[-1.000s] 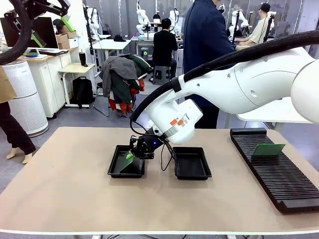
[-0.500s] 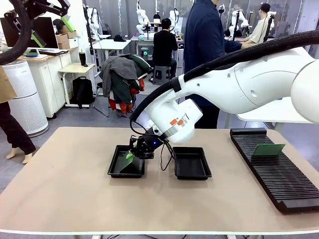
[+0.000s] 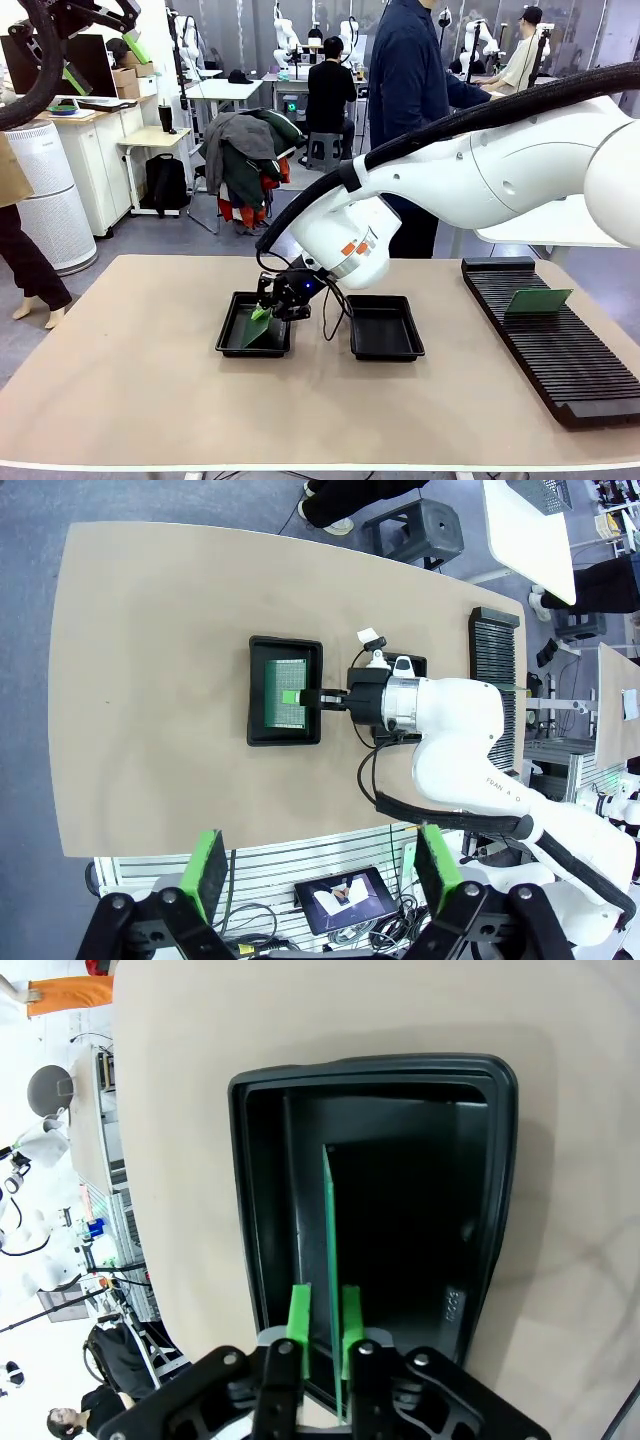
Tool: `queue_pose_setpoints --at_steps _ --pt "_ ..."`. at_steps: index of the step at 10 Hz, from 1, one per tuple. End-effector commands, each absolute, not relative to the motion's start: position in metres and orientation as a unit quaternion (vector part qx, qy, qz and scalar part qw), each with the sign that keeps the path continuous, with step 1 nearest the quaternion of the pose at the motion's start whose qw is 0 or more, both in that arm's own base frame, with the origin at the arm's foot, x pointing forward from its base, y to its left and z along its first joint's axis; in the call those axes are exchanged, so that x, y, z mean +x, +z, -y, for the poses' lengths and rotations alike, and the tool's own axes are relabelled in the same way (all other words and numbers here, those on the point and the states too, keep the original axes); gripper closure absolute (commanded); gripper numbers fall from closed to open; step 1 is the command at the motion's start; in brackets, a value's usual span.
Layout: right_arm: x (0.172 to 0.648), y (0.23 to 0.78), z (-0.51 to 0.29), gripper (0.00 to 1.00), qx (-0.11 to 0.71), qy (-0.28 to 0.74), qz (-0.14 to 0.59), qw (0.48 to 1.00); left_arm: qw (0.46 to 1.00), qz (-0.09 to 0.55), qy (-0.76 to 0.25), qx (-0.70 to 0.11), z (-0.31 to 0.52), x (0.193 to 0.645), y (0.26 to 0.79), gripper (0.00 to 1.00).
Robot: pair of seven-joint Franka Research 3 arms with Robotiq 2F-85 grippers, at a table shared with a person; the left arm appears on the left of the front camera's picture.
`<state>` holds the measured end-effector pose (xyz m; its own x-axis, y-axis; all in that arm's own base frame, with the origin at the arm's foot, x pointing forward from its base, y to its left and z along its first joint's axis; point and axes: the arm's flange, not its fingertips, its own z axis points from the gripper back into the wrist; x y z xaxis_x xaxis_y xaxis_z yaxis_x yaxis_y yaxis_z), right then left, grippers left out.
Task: Inspect and transfer BCBs to ESD trays.
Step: Pick up the Blank PCB from the PCB Rack and place it in the left ESD tray.
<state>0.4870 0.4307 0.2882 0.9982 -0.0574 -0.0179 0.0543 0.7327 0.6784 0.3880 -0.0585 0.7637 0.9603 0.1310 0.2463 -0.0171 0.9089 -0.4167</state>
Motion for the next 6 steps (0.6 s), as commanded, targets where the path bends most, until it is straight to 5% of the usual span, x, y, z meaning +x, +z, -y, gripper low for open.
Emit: queue_pose_setpoints --at_steps 1,6 --pt "0.486 0.299 -0.437 0.75 0.339 -0.038 0.003 0.940 0.967 0.136 0.040 -0.211 0.057 0.388 0.763 0.00" --pt "0.484 0.325 -0.455 0.55 0.252 -0.027 0.014 0.967 0.967 0.136 0.040 -0.211 0.057 0.388 0.763 0.00"
